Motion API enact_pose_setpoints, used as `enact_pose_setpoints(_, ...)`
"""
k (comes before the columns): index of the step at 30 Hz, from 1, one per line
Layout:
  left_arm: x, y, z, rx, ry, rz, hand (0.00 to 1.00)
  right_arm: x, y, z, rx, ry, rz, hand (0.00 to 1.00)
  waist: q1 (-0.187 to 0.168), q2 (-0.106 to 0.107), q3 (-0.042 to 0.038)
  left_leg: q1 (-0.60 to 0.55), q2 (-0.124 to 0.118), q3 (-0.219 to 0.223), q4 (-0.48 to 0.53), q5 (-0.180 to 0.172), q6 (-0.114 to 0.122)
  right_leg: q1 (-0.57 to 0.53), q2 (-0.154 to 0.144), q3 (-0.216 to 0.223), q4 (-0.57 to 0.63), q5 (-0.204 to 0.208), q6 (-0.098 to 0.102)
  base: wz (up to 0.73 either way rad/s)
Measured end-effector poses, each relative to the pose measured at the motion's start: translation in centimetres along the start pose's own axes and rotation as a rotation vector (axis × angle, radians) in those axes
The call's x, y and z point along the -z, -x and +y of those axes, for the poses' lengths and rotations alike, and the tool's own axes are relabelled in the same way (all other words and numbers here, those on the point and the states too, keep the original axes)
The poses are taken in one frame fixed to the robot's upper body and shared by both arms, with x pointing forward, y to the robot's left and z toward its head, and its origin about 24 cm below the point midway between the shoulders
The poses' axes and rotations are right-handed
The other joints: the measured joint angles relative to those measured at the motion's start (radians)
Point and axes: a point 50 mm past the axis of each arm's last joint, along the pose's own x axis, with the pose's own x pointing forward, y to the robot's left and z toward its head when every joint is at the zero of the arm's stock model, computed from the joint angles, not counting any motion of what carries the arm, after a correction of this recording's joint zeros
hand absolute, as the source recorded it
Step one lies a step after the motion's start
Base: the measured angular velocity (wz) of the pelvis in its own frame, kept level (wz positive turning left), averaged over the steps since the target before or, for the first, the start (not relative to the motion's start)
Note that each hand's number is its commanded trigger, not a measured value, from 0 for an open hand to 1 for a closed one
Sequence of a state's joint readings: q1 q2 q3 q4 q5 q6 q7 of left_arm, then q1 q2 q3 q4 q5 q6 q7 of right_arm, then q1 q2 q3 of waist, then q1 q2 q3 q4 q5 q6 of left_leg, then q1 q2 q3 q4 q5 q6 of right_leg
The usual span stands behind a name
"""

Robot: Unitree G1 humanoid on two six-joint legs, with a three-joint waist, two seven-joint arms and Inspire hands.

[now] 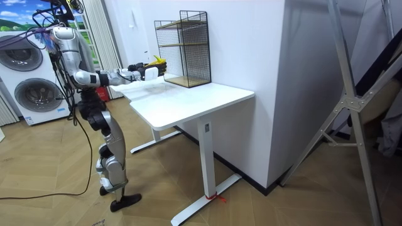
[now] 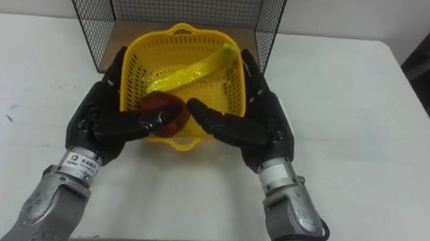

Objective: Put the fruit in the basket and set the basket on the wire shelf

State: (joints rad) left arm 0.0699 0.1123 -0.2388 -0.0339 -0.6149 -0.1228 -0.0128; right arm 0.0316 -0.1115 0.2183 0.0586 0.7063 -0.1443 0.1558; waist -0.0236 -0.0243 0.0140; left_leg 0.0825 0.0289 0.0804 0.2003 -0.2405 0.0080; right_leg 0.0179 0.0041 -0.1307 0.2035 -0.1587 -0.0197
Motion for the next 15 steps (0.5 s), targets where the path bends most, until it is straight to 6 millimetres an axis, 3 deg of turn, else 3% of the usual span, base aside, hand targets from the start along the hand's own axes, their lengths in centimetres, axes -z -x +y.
enact_pose_setpoints(8,-1.0,-0.1,-0.1,0.005,-0.001,-0.049,0.0,-0.2,0.0,0.3,-0.012,-0.009,-0.015,0.0,0.006,0.0,-0.0002,-0.026,0.012,0.0,0.077,-0.002,-0.003,-0.02,0.0,0.005,0.048,-0.001,-0.001,-0.05)
enact_pose_setpoints(10,-1.2,-0.1,0.1,-0.003,-0.003,-0.054,0.0,-0.2,0.0,0.3,-0.012,-0.011,-0.018,0.0,0.013,-0.001,0.0003,-0.036,0.017,0.001,0.132,-0.012,-0.014,-0.022,-0.001,-0.003,0.079,-0.013,-0.008,-0.21)
enact_pose_setpoints(12,-1.3,-0.1,0.3,-0.014,-0.001,-0.061,0.0,0.1,0.3,0.4,-0.017,-0.009,-0.004,0.0,0.038,-0.002,0.0032,-0.052,0.03,0.001,0.243,-0.04,-0.026,-0.025,-0.001,-0.01,0.144,-0.047,-0.028,-0.38)
enact_pose_setpoints(15,-1.5,0.0,0.6,-0.024,-0.004,-0.068,0.0,0.5,0.6,0.4,-0.024,-0.008,0.01,0.0,0.049,-0.011,0.0043,-0.121,0.045,0.001,0.407,-0.057,-0.028,-0.048,0.0,-0.002,0.207,-0.102,-0.051,-0.14)
